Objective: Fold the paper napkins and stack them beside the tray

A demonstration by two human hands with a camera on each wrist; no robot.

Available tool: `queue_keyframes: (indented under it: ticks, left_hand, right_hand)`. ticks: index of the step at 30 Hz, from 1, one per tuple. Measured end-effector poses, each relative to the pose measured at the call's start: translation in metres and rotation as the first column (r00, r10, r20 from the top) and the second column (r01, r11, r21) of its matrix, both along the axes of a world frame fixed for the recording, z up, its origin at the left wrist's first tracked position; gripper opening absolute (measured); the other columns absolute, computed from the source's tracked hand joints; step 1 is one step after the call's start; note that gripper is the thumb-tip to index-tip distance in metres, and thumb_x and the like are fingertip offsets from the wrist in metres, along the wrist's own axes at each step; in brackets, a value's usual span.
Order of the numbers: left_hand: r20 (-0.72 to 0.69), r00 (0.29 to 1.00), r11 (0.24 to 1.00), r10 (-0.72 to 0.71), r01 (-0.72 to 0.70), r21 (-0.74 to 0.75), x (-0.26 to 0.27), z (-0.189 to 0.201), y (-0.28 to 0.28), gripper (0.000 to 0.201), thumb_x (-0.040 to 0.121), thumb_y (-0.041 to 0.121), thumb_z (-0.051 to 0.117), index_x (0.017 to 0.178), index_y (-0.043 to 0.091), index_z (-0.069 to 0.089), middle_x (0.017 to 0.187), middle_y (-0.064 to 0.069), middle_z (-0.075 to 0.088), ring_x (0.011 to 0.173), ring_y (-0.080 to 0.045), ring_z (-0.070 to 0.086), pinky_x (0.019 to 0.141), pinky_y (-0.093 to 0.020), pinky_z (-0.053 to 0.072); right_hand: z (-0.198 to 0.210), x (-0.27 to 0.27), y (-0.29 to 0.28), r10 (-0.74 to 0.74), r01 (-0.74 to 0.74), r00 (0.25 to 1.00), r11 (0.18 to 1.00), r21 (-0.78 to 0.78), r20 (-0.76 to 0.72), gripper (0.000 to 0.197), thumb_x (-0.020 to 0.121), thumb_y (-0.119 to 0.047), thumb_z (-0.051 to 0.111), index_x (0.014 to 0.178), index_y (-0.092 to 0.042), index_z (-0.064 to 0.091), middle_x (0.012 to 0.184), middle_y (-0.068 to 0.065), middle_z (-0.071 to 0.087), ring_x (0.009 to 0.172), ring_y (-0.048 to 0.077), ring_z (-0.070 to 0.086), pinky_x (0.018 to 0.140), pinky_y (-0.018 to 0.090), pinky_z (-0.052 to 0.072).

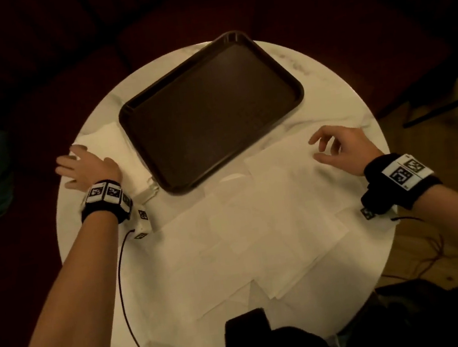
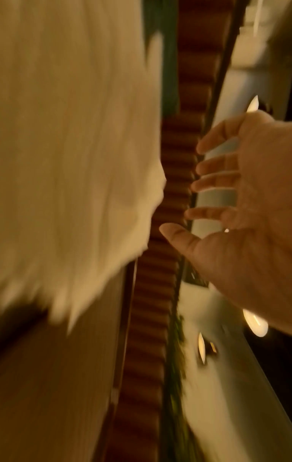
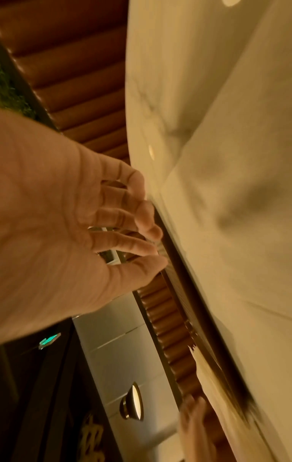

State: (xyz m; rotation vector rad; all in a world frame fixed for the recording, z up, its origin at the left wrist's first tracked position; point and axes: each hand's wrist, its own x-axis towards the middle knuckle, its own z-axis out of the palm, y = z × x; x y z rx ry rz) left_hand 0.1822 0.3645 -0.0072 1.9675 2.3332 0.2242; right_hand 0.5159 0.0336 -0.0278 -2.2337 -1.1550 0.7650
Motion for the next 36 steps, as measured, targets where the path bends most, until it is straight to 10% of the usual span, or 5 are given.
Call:
queue_keyframes:
  ticks: [4, 9, 22, 32, 36]
  left_hand:
    - [0.034, 0.926, 0.925, -0.377, 0.374, 0.069, 0.024, -0.007, -0.063, 0.027, 0.087, 0.022, 0.060, 0.112, 0.013, 0.057, 0.127, -0.017, 0.048, 0.121, -0.039, 0.040, 0.096, -0.054, 0.036]
    - [0.331, 0.620, 0.658, -0.711, 0.753, 0.004, 0.051, -0.035, -0.162, 0.022, 0.084, 0.027, 0.070, 0.100, 0.013, 0.067, 0.100, -0.009, 0.061, 0.098, -0.031, 0.053, 0.084, -0.041, 0.042]
    - [0.220, 0.739, 0.704, -0.636, 0.673, -0.225, 0.070, -0.055, -0.229, 0.048, 0.079, 0.047, 0.072, 0.115, 0.020, 0.054, 0.119, -0.001, 0.053, 0.113, -0.022, 0.043, 0.093, -0.040, 0.036]
    - [0.660, 0.516, 0.632, -0.546, 0.771, -0.079, 0.060, -0.018, -0.226, 0.011, 0.082, 0.024, 0.074, 0.081, 0.015, 0.066, 0.078, 0.003, 0.072, 0.077, -0.014, 0.067, 0.078, -0.036, 0.055]
    - [0.772, 0.472, 0.586, -0.426, 0.794, -0.163, 0.053, 0.006, -0.218, 0.015, 0.086, 0.020, 0.071, 0.090, 0.009, 0.063, 0.080, -0.003, 0.074, 0.072, -0.012, 0.071, 0.072, -0.025, 0.054]
  right_hand:
    - [-0.009, -0.020, -0.010, 0.131, -0.134, 0.991, 0.981, -0.139, -0.032, 0.011, 0.079, -0.022, 0.074, 0.087, -0.027, 0.068, 0.075, -0.006, 0.064, 0.064, 0.013, 0.054, 0.072, 0.036, 0.052]
    - [-0.017, -0.062, -0.012, 0.264, -0.264, 0.964, 0.944, -0.200, -0.024, 0.037, 0.072, -0.038, 0.079, 0.102, -0.025, 0.062, 0.088, -0.003, 0.059, 0.075, 0.015, 0.053, 0.074, 0.035, 0.049]
    - [-0.029, -0.086, -0.020, 0.238, -0.233, 0.971, 0.956, -0.177, 0.003, 0.064, 0.065, -0.039, 0.082, 0.118, -0.028, 0.048, 0.102, -0.009, 0.042, 0.093, 0.011, 0.046, 0.079, 0.027, 0.040]
    - [-0.018, -0.073, -0.020, 0.082, -0.080, 0.994, 0.996, 0.031, -0.070, 0.089, 0.060, -0.043, 0.088, 0.134, -0.023, 0.042, 0.113, -0.005, 0.039, 0.099, 0.010, 0.044, 0.086, 0.026, 0.038]
    - [-0.012, -0.064, -0.012, 0.088, -0.086, 0.962, 0.996, 0.019, -0.260, 0.045, 0.066, -0.034, 0.087, 0.102, -0.016, 0.066, 0.109, -0.001, 0.059, 0.097, 0.015, 0.056, 0.077, 0.020, 0.041]
